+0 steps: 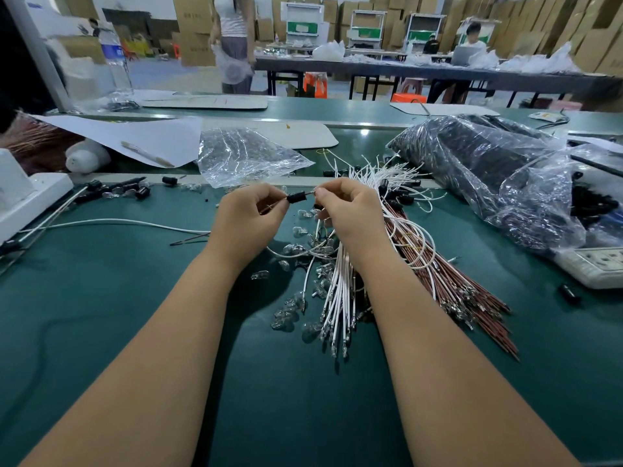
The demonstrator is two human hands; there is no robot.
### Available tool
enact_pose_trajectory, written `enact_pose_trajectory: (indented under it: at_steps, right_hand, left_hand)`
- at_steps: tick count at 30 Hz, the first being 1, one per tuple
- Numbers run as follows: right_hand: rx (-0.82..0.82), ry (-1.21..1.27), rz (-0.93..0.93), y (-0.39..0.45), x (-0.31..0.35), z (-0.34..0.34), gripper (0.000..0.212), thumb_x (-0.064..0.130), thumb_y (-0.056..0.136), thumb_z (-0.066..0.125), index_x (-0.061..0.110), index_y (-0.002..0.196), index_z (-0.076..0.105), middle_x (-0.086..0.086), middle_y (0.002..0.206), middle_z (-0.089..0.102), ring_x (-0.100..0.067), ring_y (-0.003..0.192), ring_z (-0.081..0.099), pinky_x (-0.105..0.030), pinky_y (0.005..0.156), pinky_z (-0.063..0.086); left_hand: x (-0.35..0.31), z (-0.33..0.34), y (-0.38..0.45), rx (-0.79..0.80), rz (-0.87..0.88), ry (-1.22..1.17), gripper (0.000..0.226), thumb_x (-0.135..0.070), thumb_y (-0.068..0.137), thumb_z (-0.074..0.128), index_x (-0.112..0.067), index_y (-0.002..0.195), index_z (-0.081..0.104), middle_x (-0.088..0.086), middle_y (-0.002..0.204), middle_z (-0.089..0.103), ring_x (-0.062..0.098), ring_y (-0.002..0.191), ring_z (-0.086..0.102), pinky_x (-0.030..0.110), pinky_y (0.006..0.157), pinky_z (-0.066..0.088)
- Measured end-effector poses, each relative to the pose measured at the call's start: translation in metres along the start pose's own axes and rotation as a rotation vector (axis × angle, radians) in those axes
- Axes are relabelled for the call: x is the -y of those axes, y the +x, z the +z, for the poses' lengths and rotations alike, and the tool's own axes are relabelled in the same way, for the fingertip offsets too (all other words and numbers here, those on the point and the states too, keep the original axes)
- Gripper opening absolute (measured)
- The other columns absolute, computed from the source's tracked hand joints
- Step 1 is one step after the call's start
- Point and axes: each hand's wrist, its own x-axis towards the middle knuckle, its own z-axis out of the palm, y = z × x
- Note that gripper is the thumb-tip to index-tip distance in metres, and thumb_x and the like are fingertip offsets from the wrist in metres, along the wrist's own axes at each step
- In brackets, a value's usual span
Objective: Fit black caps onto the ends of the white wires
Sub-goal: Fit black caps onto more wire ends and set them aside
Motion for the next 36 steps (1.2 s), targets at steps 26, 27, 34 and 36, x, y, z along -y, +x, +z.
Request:
enact_pose_trajectory:
  at_steps: [26, 27, 34, 36]
  right_hand:
    - [-0.018, -0.111, -0.045, -0.001, 0.0022, -0.0007, 0.015, 0.006, 0.09, 0.064, 0.015, 0.079, 0.063, -0.001, 0.07, 0.063, -0.013, 0.06, 0.059, -0.03, 0.065, 0.053]
    - [-0.016, -0.11, -0.046, -0.0011, 0.002, -0.0006, 0.015, 0.006, 0.091, 0.063, 0.015, 0.08, 0.062, 0.0, 0.07, 0.062, -0.009, 0.057, 0.059, -0.027, 0.064, 0.053]
    - [0.011, -0.081, -0.033, 0.0002, -0.0009, 0.0019, 0.009, 0.008, 0.093, 0.06, 0.013, 0.086, 0.062, -0.001, 0.074, 0.063, -0.001, 0.051, 0.059, -0.028, 0.065, 0.054]
    - [0.004, -0.087, -0.042, 0.0008, -0.0016, 0.002, 0.01, 0.008, 0.093, 0.06, 0.013, 0.085, 0.061, -0.002, 0.073, 0.063, -0.001, 0.05, 0.058, -0.027, 0.063, 0.053]
  left_hand:
    - [-0.0013, -0.0007, -0.0033, 0.068, 0.004, 0.061, 0.003, -0.017, 0.084, 0.07, -0.017, 0.085, 0.072, -0.003, 0.07, 0.068, 0.01, 0.064, 0.06, 0.023, 0.064, 0.047]
    - [-0.002, -0.0006, -0.0036, 0.071, 0.012, 0.073, 0.002, -0.018, 0.083, 0.071, -0.017, 0.084, 0.073, -0.002, 0.069, 0.068, 0.013, 0.065, 0.061, 0.026, 0.064, 0.048]
    - [-0.004, -0.0001, -0.0042, 0.088, -0.007, -0.016, 0.009, -0.015, 0.085, 0.07, -0.011, 0.076, 0.071, 0.013, 0.066, 0.066, 0.033, 0.067, 0.061, 0.041, 0.062, 0.05]
    - [-0.0043, -0.0001, -0.0038, 0.088, -0.032, -0.07, 0.009, -0.011, 0.086, 0.069, -0.012, 0.077, 0.072, 0.014, 0.068, 0.067, 0.033, 0.068, 0.062, 0.037, 0.061, 0.05]
